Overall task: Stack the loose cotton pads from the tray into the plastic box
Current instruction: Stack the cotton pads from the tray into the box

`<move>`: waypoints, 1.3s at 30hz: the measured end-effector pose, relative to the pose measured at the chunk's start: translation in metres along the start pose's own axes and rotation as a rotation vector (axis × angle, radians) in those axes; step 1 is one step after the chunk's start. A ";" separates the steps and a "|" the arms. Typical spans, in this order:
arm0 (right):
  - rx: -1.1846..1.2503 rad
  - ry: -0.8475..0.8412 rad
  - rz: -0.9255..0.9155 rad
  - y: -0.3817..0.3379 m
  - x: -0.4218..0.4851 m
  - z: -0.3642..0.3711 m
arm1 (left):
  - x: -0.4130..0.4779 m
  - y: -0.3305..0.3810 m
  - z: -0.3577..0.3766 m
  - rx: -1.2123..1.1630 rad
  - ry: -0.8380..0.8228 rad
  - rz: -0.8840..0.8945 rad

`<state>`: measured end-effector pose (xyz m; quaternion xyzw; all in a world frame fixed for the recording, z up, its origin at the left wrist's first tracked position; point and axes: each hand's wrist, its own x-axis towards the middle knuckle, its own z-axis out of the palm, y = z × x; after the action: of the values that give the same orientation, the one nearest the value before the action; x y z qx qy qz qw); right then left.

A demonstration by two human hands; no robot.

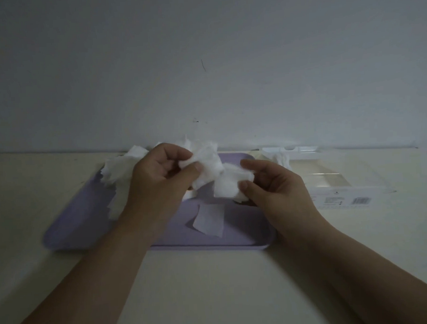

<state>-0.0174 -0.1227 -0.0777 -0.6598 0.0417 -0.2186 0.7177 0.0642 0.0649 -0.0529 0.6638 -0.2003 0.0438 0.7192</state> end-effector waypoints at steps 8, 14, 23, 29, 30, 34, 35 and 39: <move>-0.069 -0.065 0.009 -0.002 -0.003 -0.002 | -0.013 0.001 0.008 0.095 -0.306 -0.094; -0.047 -0.083 0.026 -0.008 -0.005 0.000 | -0.013 0.000 0.008 0.173 -0.296 -0.050; -0.589 -0.043 -0.234 0.000 -0.009 0.001 | -0.005 -0.016 0.001 0.456 -0.359 -0.009; -0.871 -0.119 -0.428 0.012 -0.006 -0.003 | -0.005 -0.013 -0.008 0.740 -0.551 -0.059; -0.893 -0.151 -0.422 0.013 -0.007 -0.002 | -0.005 -0.012 -0.008 0.745 -0.582 -0.072; -0.986 -0.212 -0.375 0.012 -0.008 -0.002 | -0.003 -0.009 -0.011 0.724 -0.657 -0.134; -0.975 -0.216 -0.363 0.011 -0.009 -0.002 | -0.003 -0.008 -0.012 0.733 -0.660 -0.133; -0.889 -0.123 -0.288 0.007 -0.008 -0.003 | -0.006 -0.005 -0.011 0.754 -0.633 -0.115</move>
<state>-0.0236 -0.1225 -0.0863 -0.9140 -0.0030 -0.2375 0.3290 0.0628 0.0761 -0.0599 0.8685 -0.3421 -0.1302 0.3342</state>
